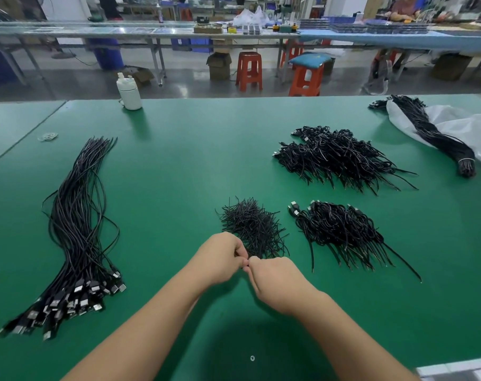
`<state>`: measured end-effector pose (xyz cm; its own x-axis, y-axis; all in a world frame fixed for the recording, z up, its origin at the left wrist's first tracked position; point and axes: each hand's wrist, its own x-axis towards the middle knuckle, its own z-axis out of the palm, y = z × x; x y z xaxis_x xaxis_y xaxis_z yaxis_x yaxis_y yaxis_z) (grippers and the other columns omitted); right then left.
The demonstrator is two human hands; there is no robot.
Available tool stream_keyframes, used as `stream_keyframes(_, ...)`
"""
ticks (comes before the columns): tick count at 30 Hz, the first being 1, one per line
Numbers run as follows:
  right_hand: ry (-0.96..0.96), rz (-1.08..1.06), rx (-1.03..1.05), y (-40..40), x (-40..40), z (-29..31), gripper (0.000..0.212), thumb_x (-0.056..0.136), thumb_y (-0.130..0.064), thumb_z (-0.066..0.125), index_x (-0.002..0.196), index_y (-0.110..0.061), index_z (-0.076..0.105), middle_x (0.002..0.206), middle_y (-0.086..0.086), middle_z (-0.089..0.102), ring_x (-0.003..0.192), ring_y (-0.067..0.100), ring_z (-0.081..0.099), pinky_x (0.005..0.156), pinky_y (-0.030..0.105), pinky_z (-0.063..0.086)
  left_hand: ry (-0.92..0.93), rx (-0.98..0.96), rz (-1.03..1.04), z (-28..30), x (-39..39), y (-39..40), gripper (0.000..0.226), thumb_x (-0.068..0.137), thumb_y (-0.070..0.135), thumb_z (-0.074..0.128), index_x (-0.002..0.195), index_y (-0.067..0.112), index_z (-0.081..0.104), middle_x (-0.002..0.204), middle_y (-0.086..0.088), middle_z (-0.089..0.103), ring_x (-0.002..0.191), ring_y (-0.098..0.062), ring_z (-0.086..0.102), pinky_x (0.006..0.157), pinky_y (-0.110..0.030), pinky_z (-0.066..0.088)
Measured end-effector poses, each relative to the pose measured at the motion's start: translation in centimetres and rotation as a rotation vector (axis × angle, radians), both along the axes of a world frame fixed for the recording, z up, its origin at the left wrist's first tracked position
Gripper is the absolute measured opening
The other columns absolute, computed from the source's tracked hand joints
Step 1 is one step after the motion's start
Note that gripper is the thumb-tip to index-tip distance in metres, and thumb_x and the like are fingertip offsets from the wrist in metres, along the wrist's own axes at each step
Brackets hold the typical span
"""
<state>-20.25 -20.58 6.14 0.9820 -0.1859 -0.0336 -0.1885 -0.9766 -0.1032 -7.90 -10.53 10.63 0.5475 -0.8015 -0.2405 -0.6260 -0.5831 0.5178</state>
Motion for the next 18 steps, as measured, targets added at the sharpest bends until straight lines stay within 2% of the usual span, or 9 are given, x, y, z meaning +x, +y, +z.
stream_keyframes(5,-0.006,0.001,-0.022,-0.2,0.0,0.0,0.034,0.107,-0.038,0.025,0.106,-0.015,0.050,0.094,0.006,0.067,0.078,0.034,0.064,0.063,0.038,0.032,-0.198,0.038,-0.033,0.0,-0.8,-0.2,0.017,0.089,0.020,0.059,0.075,0.030,0.059,0.092,0.007,0.071,0.090,-0.018,0.063,0.081,-0.032,0.053)
stream_keyframes(8,-0.060,0.020,-0.067,-0.7,0.0,0.7,0.033,0.105,-0.043,0.032,0.099,-0.018,0.053,0.094,0.003,0.065,0.085,0.030,0.063,0.065,0.038,0.035,-0.196,0.025,-0.033,-0.4,-0.4,-0.2,0.019,0.088,0.017,0.058,0.074,0.029,0.055,0.084,0.012,0.067,0.088,-0.016,0.062,0.081,-0.033,0.053)
stream_keyframes(10,-0.203,0.067,-0.130,-1.5,0.1,1.2,0.030,0.098,-0.045,0.049,0.094,-0.019,0.061,0.094,0.000,0.065,0.094,0.026,0.061,0.079,0.037,0.044,-0.129,0.015,-0.006,-0.7,-0.1,0.0,0.023,0.088,0.014,0.055,0.071,0.029,0.052,0.078,0.013,0.065,0.082,-0.015,0.061,0.077,-0.030,0.051)
stream_keyframes(12,-0.387,0.100,-0.177,-2.2,0.1,1.5,0.018,0.088,-0.037,0.065,0.096,-0.021,0.069,0.104,-0.002,0.066,0.109,0.025,0.058,0.101,0.041,0.043,-0.009,-0.015,0.062,-0.9,0.2,0.2,0.026,0.091,0.014,0.057,0.069,0.027,0.054,0.072,0.009,0.065,0.073,-0.016,0.061,0.069,-0.026,0.048)
stream_keyframes(13,-0.460,0.112,-0.172,-2.4,0.0,1.5,0.016,0.086,-0.031,0.069,0.099,-0.022,0.070,0.111,-0.003,0.065,0.115,0.025,0.056,0.106,0.043,0.039,0.102,-0.058,0.128,-1.0,0.4,0.3,0.024,0.093,0.012,0.058,0.072,0.025,0.057,0.071,0.004,0.067,0.069,-0.019,0.063,0.068,-0.028,0.050)
stream_keyframes(16,-0.546,0.148,-0.125,-2.4,-0.4,1.2,0.029,0.083,-0.020,0.071,0.112,-0.023,0.069,0.127,-0.001,0.062,0.115,0.026,0.053,0.100,0.039,0.042,0.627,-0.288,0.376,-0.8,0.5,0.4,0.009,0.098,0.002,0.054,0.090,0.003,0.059,0.075,-0.018,0.071,0.068,-0.029,0.071,0.070,-0.043,0.061)
stream_keyframes(18,-0.567,0.163,-0.064,-2.2,-0.6,1.0,0.038,0.083,-0.013,0.073,0.120,-0.020,0.068,0.130,0.001,0.061,0.110,0.025,0.056,0.093,0.036,0.047,0.875,-0.363,0.415,-0.5,0.5,0.5,0.008,0.099,-0.002,0.051,0.094,-0.001,0.057,0.075,-0.018,0.071,0.068,-0.027,0.073,0.063,-0.037,0.062)
